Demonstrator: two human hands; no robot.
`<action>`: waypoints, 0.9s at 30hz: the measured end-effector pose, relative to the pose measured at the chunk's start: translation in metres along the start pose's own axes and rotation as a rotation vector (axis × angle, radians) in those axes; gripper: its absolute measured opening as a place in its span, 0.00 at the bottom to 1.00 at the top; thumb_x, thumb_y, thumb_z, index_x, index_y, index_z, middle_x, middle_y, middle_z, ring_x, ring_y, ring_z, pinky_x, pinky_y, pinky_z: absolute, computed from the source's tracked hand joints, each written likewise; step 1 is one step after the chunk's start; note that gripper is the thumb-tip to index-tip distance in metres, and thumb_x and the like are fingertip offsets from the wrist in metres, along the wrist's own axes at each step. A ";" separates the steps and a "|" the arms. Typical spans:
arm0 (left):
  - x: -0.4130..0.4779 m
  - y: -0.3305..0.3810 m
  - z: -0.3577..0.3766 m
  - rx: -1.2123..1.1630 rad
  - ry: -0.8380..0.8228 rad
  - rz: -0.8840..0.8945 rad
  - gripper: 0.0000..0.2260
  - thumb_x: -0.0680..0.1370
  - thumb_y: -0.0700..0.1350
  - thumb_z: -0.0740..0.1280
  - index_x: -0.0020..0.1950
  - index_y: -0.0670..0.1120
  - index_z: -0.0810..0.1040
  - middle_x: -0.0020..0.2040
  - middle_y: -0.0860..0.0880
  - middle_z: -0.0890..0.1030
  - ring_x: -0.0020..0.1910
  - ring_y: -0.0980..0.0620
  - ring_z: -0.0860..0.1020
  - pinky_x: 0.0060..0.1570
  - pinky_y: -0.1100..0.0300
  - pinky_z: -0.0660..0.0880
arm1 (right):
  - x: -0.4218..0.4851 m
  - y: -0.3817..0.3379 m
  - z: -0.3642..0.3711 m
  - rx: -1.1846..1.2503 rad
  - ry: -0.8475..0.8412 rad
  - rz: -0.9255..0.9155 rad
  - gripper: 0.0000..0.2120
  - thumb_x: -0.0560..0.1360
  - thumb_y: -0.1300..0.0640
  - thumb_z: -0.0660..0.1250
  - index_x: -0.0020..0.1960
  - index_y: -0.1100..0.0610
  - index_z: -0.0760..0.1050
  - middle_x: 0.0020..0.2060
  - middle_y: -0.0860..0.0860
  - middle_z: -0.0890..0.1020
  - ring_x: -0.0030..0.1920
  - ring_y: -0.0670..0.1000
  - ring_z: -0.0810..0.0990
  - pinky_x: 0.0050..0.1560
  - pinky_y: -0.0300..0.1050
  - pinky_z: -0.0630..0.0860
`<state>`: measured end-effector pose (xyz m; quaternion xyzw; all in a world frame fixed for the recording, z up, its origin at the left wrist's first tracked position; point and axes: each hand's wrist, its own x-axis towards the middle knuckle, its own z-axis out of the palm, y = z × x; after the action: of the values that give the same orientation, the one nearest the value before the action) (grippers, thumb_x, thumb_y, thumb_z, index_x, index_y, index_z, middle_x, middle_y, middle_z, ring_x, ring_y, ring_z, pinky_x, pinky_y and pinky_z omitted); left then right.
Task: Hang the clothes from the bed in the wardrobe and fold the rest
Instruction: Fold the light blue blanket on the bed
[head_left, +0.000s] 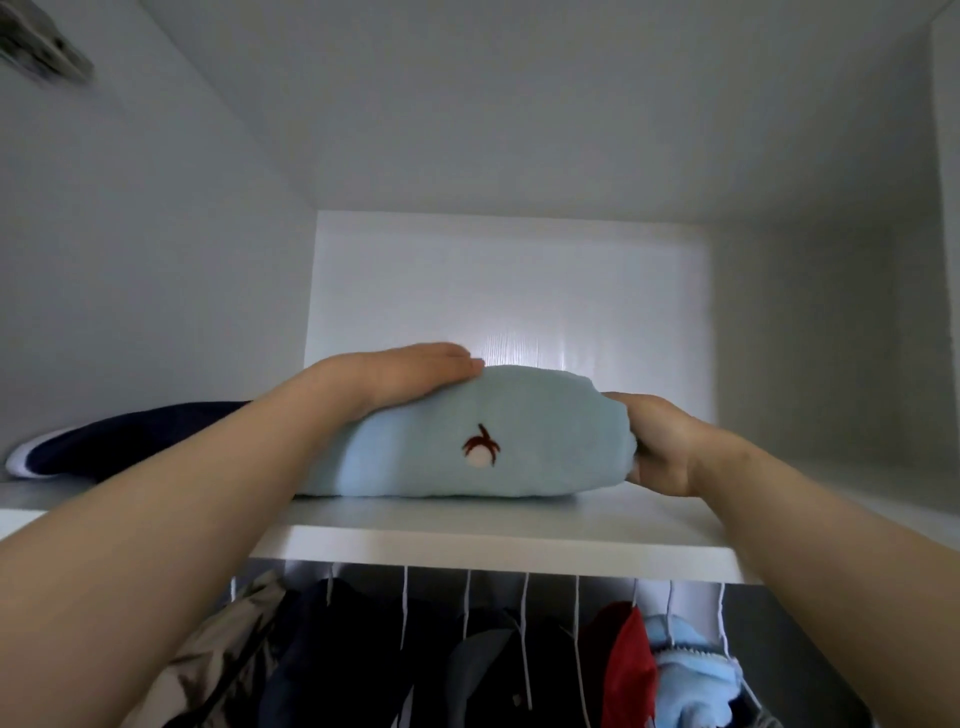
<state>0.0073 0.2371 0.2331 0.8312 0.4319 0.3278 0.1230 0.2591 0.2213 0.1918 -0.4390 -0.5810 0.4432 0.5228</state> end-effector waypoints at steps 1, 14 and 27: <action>-0.002 0.000 0.003 0.012 -0.096 -0.045 0.16 0.80 0.58 0.54 0.60 0.53 0.75 0.62 0.54 0.75 0.61 0.55 0.73 0.63 0.59 0.64 | -0.001 -0.001 0.002 -0.019 -0.014 0.001 0.12 0.79 0.57 0.57 0.44 0.56 0.79 0.32 0.49 0.84 0.31 0.48 0.82 0.32 0.38 0.78; 0.001 0.004 0.019 0.321 -0.083 -0.204 0.22 0.79 0.58 0.50 0.68 0.52 0.70 0.70 0.49 0.70 0.66 0.49 0.68 0.64 0.56 0.60 | -0.016 -0.029 0.035 -0.393 0.337 -0.553 0.08 0.77 0.55 0.62 0.46 0.47 0.79 0.48 0.38 0.79 0.53 0.44 0.76 0.49 0.34 0.69; -0.004 -0.016 0.024 0.241 0.034 -0.235 0.23 0.80 0.58 0.50 0.71 0.50 0.68 0.71 0.49 0.68 0.68 0.49 0.66 0.66 0.57 0.57 | -0.004 -0.008 0.039 -0.817 0.179 -0.159 0.15 0.80 0.48 0.52 0.59 0.53 0.72 0.58 0.54 0.76 0.52 0.51 0.74 0.52 0.42 0.65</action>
<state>0.0110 0.2457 0.2056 0.7780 0.5643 0.2711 0.0527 0.2201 0.2136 0.1960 -0.6007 -0.6931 0.0950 0.3869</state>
